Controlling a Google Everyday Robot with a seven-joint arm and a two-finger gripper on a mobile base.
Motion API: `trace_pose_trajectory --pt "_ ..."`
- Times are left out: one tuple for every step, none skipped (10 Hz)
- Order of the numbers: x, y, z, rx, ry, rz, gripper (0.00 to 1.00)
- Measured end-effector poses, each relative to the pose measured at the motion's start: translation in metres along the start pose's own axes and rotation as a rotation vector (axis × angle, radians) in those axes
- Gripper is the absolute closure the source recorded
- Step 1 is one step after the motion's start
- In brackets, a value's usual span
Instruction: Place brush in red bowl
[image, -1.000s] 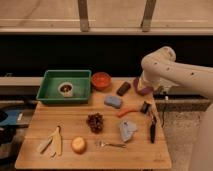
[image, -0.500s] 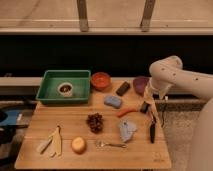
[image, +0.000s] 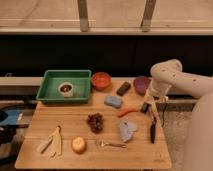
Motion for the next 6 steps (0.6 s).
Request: trace_pose_trajectory --pt "0.001 -0.001 -0.001 0.004 0.000 -0.006 0.40" --pt "0.003 0.004 0.000 0.007 0.007 -0.040 0.40" --pt "0.008 0.013 0.003 0.006 0.025 -0.069 0.40" --pt "0.015 0.022 0.011 -0.001 0.051 -0.087 0.40" --pt "0.020 0.020 0.014 -0.002 0.063 -0.093 0.40" --pt "0.027 0.017 0.017 -0.005 0.076 -0.095 0.40"
